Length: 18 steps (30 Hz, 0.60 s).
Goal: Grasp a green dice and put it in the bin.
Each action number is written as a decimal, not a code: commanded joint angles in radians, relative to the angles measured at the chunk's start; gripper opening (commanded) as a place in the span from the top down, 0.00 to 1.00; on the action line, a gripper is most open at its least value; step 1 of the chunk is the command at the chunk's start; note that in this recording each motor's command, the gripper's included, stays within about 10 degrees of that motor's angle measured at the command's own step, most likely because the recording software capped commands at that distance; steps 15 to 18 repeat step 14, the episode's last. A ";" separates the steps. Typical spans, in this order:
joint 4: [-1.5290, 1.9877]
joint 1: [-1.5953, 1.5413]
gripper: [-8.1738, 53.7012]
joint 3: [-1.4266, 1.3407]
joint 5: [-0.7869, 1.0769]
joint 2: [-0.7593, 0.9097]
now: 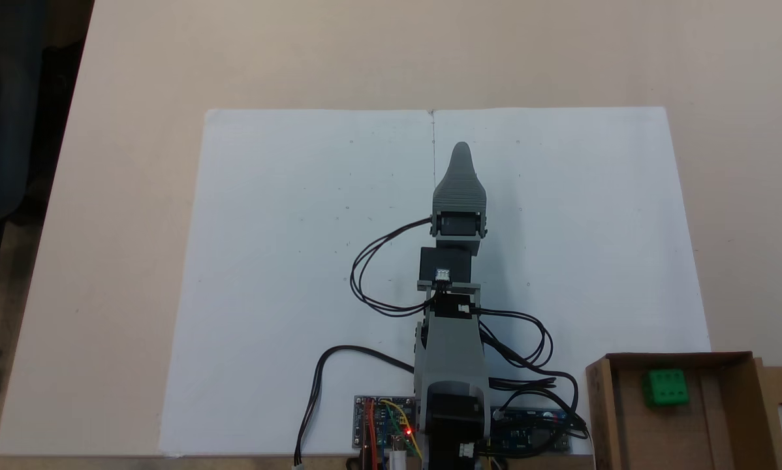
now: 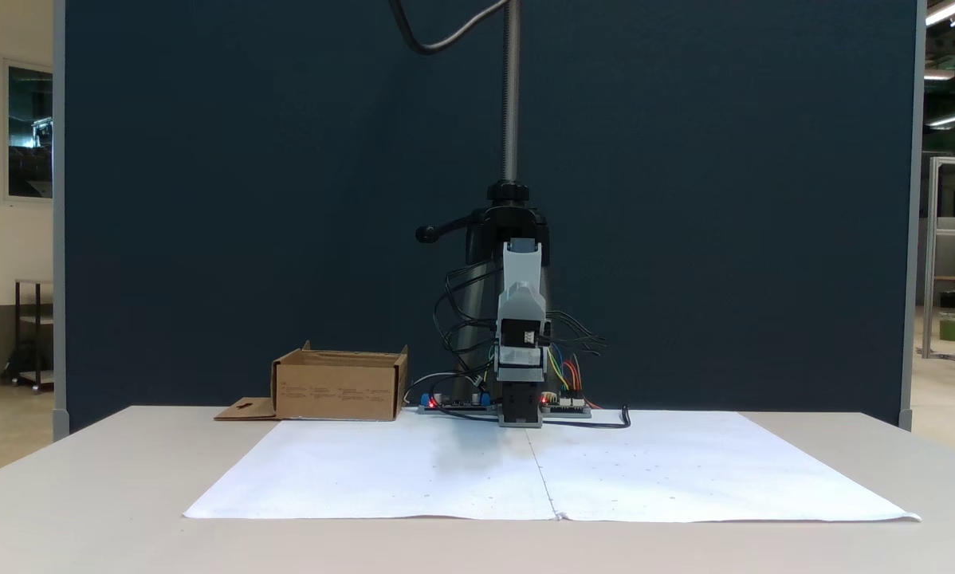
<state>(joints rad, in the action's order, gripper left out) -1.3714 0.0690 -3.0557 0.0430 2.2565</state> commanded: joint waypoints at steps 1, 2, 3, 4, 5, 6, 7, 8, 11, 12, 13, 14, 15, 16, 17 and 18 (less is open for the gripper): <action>-0.171 0.002 0.15 -0.075 0.046 0.112; -0.182 -0.002 0.15 -0.075 0.046 0.112; -0.193 -0.002 0.15 -0.075 0.046 0.112; -0.207 -0.003 0.15 -0.075 0.046 0.112; -0.219 -0.005 0.15 -0.075 0.046 0.112; -0.233 -0.005 0.15 -0.075 0.046 0.110; -0.247 -0.008 0.15 -0.075 0.046 0.110; -0.254 -0.014 0.15 -0.075 0.046 0.110; -0.285 -0.038 0.15 -0.074 0.046 0.110; -0.297 -0.044 0.15 -0.074 0.046 0.110; -0.310 -0.044 0.15 -0.075 0.046 0.110; -0.322 -0.044 0.15 -0.075 0.046 0.110; -0.322 -0.044 0.15 -0.075 0.046 0.110; -0.322 -0.044 0.15 -0.075 0.046 0.110; -0.322 -0.044 0.15 -0.075 0.046 0.110; -0.322 -0.044 0.15 -0.075 0.046 0.110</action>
